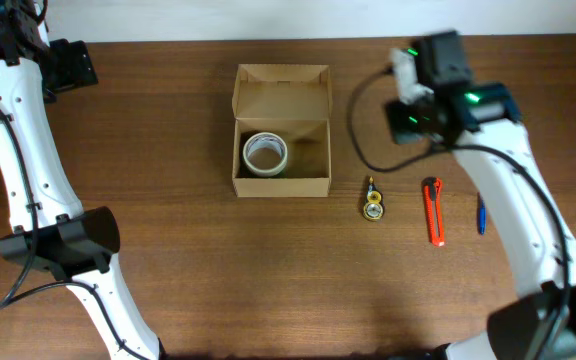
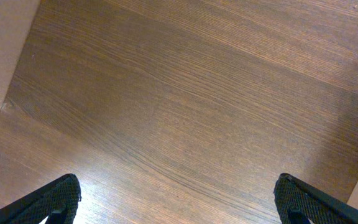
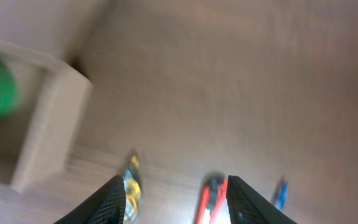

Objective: Pack container
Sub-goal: 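Open the right gripper, withdraw, and move over the correction tape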

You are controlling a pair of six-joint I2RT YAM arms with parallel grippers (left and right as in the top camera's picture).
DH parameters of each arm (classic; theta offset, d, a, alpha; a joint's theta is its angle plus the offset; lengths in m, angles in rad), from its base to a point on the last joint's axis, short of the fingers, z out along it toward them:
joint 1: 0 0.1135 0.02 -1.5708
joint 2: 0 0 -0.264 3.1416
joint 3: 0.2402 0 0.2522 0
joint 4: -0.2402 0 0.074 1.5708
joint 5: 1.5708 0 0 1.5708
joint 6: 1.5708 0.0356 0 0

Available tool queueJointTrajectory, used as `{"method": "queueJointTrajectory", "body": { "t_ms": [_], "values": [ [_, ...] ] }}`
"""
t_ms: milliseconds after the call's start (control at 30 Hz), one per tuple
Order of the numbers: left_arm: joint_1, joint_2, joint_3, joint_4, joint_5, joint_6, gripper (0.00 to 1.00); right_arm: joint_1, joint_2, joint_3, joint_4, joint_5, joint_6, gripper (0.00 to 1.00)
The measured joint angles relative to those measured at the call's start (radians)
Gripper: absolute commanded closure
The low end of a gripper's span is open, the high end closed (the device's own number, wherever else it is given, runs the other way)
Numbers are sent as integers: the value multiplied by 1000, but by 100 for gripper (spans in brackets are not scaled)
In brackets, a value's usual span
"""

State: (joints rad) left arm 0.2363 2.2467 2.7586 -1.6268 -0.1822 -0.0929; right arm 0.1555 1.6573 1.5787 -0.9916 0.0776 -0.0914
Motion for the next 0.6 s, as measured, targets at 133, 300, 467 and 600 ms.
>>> {"method": "queueJointTrajectory", "body": {
  "t_ms": [133,300,467,600],
  "values": [
    [0,0,0,0,0,0,1,-85,-55,-161,3,-30,42,47],
    [0,0,0,0,0,0,0,-154,-66,-291,1,-81,79,47],
    [0,0,0,0,0,0,0,-159,-68,-378,18,-133,98,47],
    [0,0,0,0,0,0,0,-148,-68,-415,28,-159,115,44]
  ]
}}
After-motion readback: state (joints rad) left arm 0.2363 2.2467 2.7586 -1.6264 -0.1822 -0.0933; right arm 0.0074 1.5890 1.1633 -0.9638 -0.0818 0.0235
